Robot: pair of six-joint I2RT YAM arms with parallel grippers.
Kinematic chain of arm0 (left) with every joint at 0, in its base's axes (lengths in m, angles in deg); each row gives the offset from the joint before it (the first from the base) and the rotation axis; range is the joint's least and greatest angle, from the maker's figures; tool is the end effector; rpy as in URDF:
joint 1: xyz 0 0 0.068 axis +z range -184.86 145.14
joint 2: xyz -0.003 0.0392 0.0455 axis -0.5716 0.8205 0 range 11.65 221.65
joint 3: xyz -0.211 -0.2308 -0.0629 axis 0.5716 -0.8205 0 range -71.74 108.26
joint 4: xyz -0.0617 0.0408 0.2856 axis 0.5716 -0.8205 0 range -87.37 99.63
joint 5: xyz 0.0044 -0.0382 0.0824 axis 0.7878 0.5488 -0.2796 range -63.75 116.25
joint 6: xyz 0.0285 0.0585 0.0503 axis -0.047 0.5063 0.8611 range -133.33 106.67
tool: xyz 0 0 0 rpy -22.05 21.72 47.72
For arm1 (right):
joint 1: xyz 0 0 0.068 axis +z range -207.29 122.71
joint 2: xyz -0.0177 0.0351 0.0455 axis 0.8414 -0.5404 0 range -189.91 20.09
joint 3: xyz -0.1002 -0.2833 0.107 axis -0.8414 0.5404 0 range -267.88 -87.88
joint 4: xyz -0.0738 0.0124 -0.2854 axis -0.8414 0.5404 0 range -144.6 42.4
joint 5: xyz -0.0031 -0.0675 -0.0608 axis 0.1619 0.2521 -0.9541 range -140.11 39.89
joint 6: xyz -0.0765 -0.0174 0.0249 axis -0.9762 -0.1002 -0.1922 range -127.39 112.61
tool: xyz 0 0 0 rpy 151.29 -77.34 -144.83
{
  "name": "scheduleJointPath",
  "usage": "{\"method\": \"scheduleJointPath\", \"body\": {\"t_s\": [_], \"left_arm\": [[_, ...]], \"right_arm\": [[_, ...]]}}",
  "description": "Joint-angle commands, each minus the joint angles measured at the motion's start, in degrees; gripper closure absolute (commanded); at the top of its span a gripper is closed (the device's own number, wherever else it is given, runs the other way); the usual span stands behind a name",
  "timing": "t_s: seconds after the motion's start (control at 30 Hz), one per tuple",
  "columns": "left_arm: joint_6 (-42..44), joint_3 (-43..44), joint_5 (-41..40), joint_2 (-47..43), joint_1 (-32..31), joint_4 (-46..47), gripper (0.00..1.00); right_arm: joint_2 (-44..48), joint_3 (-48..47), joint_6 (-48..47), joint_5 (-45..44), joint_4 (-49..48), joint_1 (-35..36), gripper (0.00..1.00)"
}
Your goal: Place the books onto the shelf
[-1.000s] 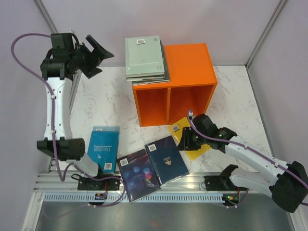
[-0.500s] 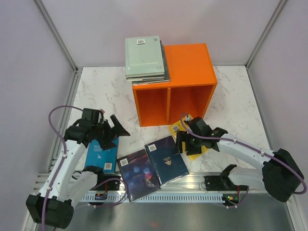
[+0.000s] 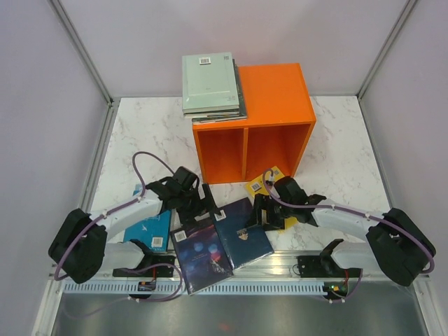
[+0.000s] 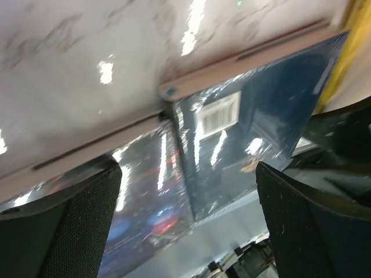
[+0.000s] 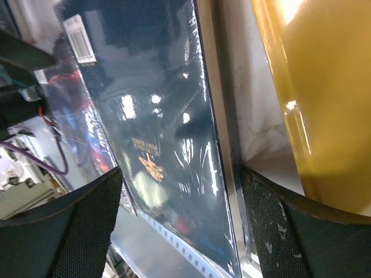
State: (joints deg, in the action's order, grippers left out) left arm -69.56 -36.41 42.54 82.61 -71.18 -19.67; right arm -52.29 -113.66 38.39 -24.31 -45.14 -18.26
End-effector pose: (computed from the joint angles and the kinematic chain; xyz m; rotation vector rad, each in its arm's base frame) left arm 0.1830 -0.1594 0.1640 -0.4169 2.9173 -0.7646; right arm 0.1663 0.1750 0.1328 -0.0307 2.8183 1.0541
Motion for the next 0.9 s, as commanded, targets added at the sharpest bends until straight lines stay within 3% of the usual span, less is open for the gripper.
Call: {"method": "scheduleJointPath", "body": {"t_s": [0.0, 0.33, 0.43, 0.5, 0.53, 0.6, 0.63, 0.67, 0.8, 0.87], "left_arm": [[-2.66, 1.32, -6.89, 5.49, -0.68, 10.12, 0.00], [-6.35, 1.32, -10.06, 19.56, -10.09, 16.90, 0.00], [-8.27, -0.17, -8.83, 20.80, -11.23, 20.23, 0.00], [-8.99, -1.32, -8.12, 20.63, -12.02, 21.39, 0.00], [-9.16, -1.41, -8.03, 20.45, -12.20, 21.30, 0.00], [-9.16, -1.49, -7.94, 19.23, -12.64, 21.30, 0.00], [-9.08, -1.49, -7.86, 18.52, -12.81, 20.61, 0.00], [-9.16, -1.49, -7.94, 17.82, -12.73, 20.08, 0.00], [-7.94, -0.62, -9.43, 12.73, -12.73, 14.81, 0.00], [-7.41, -0.18, -11.01, 7.90, -12.82, 10.43, 0.00]], "right_arm": [[-2.77, 7.04, 1.59, -3.13, -3.37, 0.26, 0.13], [-7.51, 17.95, 13.10, 3.55, -24.64, 0.35, 0.18], [-6.90, 19.89, 15.38, 3.99, -28.52, 0.44, 0.29], [-6.29, 20.24, 15.83, 4.17, -29.40, 0.53, 0.46], [-5.59, 20.16, 15.92, 4.26, -29.14, 0.61, 0.59], [-3.49, 20.07, 15.75, 4.26, -27.48, 0.61, 0.72], [-2.43, 19.89, 15.22, 4.26, -26.34, 0.61, 0.89], [-1.20, 19.37, 14.87, 4.26, -23.11, 0.53, 1.00], [11.16, 16.21, 11.09, 2.59, -9.57, 0.61, 1.00], [16.80, 12.26, 8.99, -2.14, 3.73, 0.61, 1.00]]}}
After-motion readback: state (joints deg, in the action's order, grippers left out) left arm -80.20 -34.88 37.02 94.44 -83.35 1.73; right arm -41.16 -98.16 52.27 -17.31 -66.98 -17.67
